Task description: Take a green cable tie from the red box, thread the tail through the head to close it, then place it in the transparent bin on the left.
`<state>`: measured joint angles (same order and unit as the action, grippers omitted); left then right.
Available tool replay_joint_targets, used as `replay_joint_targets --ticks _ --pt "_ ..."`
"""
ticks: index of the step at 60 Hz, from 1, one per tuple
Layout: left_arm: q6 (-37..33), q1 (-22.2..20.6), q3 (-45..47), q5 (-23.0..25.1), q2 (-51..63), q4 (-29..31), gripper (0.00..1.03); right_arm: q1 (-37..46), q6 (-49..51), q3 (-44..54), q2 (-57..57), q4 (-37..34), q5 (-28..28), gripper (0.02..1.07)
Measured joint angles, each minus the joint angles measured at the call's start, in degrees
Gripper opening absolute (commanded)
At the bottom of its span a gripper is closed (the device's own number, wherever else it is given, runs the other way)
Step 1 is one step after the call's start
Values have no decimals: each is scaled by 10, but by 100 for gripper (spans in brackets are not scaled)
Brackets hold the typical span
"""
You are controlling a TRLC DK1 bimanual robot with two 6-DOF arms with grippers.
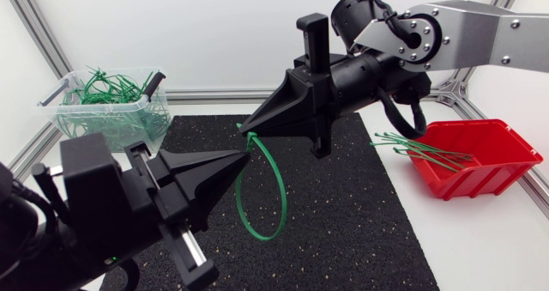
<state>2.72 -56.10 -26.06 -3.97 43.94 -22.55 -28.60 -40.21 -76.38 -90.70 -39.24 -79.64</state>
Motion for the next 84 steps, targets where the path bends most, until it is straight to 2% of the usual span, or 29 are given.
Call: replay_joint_targets --ticks 13,46,80,84 --pt "0 -18 0 -22 0 4 4 -11 0 -11 -5 -5 16 8" --pt "0 -20 0 -56 0 26 4 -21 0 -49 -70 -13 33 8" --pt "0 -22 1 -62 0 37 4 -29 0 -49 -71 -13 67 8" --pt "0 -22 1 -57 0 39 4 -28 0 -40 -57 -12 75 11"
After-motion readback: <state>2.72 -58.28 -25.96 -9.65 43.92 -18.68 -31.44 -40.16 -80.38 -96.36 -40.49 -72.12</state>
